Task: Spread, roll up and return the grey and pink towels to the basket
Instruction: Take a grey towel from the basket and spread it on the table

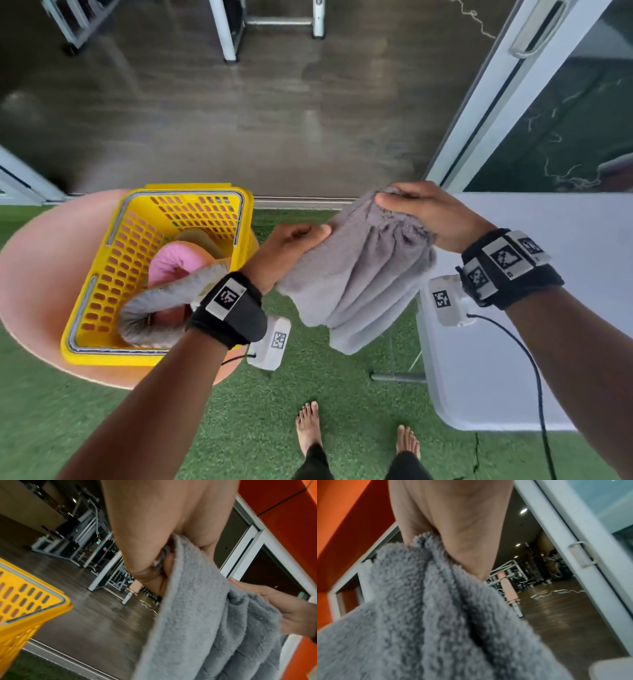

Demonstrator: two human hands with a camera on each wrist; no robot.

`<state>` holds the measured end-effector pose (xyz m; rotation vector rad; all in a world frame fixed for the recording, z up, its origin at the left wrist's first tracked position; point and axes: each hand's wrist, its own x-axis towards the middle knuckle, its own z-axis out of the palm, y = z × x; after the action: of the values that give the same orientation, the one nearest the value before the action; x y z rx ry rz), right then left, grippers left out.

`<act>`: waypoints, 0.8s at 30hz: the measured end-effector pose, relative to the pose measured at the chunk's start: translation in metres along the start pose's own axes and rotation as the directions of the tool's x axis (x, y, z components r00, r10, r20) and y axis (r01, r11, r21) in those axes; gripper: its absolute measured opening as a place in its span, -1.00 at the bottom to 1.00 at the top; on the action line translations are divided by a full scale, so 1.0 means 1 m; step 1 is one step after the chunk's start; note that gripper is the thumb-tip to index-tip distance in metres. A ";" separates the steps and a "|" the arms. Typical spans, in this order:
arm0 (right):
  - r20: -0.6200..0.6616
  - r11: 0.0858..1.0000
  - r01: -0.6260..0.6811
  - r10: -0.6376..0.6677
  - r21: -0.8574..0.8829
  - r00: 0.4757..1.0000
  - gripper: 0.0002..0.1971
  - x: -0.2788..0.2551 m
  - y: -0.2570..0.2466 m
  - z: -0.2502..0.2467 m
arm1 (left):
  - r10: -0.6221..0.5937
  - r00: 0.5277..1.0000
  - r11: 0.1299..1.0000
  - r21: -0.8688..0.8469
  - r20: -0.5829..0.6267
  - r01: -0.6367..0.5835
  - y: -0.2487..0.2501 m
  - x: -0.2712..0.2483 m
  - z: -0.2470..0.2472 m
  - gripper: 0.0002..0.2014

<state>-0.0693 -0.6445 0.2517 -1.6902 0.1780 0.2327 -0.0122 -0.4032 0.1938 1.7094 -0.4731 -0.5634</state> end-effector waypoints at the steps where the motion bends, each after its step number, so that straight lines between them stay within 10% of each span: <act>1: -0.010 1.000 0.007 -0.008 -0.015 1.000 -0.60 0.001 0.001 -0.007 | -0.012 1.000 1.000 0.014 -0.007 0.013 -0.003 -0.003 0.000 -0.75; 8: 0.095 0.918 0.220 -0.199 -0.329 0.975 -0.76 0.053 -0.002 -0.016 | -0.064 0.945 0.996 -0.086 -0.321 0.038 0.011 -0.009 0.021 -0.85; 13: 0.238 0.788 0.492 -0.432 -0.369 0.870 -0.73 0.116 -0.051 -0.024 | 0.010 0.802 0.999 -0.034 -0.597 -0.038 0.041 -0.024 0.043 -0.83; 16: 0.393 0.475 0.654 -0.539 -0.589 0.745 -0.53 0.127 -0.076 -0.049 | 0.044 0.629 0.999 0.044 -0.776 -0.014 0.050 -0.052 0.075 -0.86; 19: 0.505 0.214 0.609 -0.388 -0.764 0.771 -0.51 0.132 -0.052 -0.098 | -0.008 0.466 0.999 0.013 -0.885 0.044 0.031 -0.089 0.134 -0.78; 22: 0.689 -0.046 0.693 -0.172 -0.720 0.704 -0.38 0.152 0.023 -0.146 | -0.118 0.449 0.975 -0.019 -0.885 0.220 -0.020 -0.122 0.214 -0.85; 24: 0.728 -0.235 0.702 -0.033 -0.672 0.685 -0.72 0.162 0.083 -0.172 | -0.223 0.481 0.908 -0.002 -0.848 0.419 -0.059 -0.133 0.274 -0.77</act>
<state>0.0748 -0.8231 0.1520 -3.0325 -1.4214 0.2673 -0.2826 -0.5263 0.1053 2.0543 0.5410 0.1226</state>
